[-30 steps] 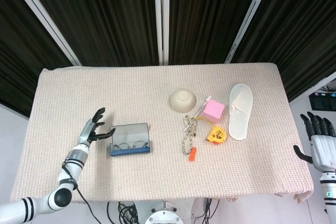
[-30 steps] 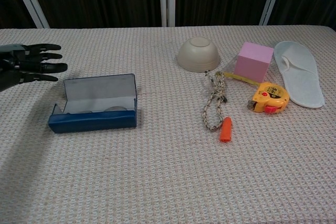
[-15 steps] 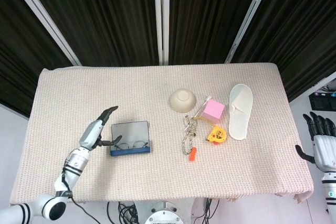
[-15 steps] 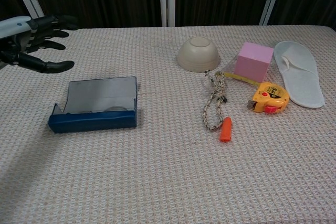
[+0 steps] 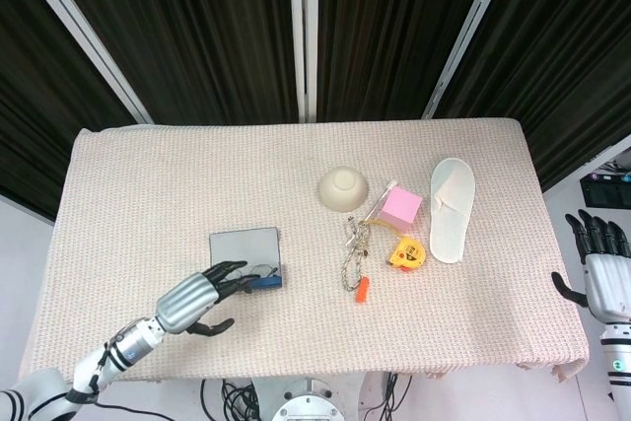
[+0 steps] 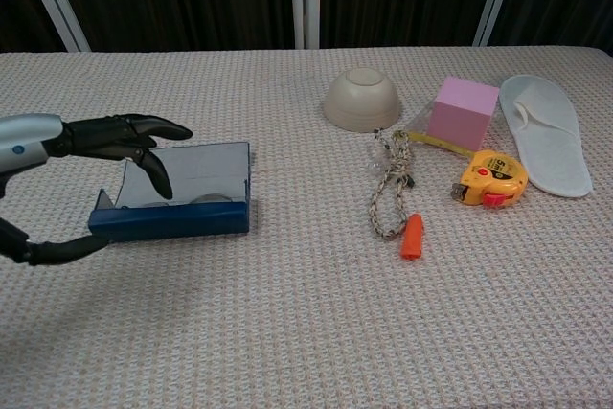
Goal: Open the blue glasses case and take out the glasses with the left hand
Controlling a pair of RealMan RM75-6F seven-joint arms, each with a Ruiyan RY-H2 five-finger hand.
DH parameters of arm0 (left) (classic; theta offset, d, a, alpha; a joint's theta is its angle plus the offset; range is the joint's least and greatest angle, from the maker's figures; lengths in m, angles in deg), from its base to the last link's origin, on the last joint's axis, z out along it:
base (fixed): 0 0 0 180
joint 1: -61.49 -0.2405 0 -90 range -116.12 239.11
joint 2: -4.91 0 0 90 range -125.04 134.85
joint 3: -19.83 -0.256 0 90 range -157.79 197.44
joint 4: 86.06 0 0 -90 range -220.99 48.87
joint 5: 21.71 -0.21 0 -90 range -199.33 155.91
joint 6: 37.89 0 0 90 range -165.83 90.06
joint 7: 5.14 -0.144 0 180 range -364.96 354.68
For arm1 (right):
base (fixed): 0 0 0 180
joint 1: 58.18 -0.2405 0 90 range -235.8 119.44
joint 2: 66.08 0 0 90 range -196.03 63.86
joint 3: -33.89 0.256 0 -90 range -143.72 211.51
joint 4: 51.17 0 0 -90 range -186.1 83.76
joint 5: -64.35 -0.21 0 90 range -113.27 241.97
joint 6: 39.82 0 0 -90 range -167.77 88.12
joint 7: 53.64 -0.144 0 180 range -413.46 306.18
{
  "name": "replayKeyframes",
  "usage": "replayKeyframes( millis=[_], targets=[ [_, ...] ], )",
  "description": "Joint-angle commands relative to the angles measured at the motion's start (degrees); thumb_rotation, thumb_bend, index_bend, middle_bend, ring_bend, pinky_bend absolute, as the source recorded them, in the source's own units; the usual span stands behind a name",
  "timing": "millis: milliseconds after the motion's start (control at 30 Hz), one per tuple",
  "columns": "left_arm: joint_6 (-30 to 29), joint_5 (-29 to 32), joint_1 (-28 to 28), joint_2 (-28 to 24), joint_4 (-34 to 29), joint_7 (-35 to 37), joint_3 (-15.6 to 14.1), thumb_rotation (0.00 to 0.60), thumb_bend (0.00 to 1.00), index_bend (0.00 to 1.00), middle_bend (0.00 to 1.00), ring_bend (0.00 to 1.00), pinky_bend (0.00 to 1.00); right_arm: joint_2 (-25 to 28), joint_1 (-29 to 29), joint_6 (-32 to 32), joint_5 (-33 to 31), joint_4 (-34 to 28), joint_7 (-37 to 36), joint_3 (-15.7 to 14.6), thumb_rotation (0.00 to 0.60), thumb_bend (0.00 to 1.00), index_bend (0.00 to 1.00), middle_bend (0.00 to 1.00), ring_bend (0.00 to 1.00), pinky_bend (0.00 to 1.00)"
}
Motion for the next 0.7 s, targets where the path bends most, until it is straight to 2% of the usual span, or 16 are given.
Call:
replayKeyframes(
  millis=[33, 167, 500, 700],
  targets=[
    [1.14, -0.12, 1.33, 1.71, 1.26, -1.59, -0.34, 0.600, 0.43, 0.03, 0.29, 0.00, 0.12, 0.00, 0.02, -0.03, -0.04, 0.02, -0.03, -0.02, 0.600, 0.23, 0.00, 0.00, 0.00, 0.00],
    [3.36, 0.37, 2.83, 3.69, 2.55, -1.79, -0.36, 0.600, 0.45, 0.03, 0.28, 0.00, 0.12, 0.02, 0.08, -0.21, -0.24, 0.27, -0.31, -0.06, 0.600, 0.23, 0.00, 0.00, 0.00, 0.00],
    [6.88, 1.33, 5.24, 7.56, 5.17, -7.72, 0.08, 0.600, 0.45, 0.02, 0.26, 0.00, 0.13, -0.03, -0.03, -0.73, -0.48, 1.00, -1.26, 0.00, 0.600, 0.23, 0.00, 0.00, 0.00, 0.00],
    [8.67, 4.18, 5.60, 7.89, 4.19, -10.67, 0.81, 0.600, 0.53, 0.02, 0.24, 0.00, 0.12, -0.08, 0.02, -0.92, -0.53, 1.48, -1.92, -0.05, 0.600, 0.23, 0.00, 0.00, 0.00, 0.00]
  ],
)
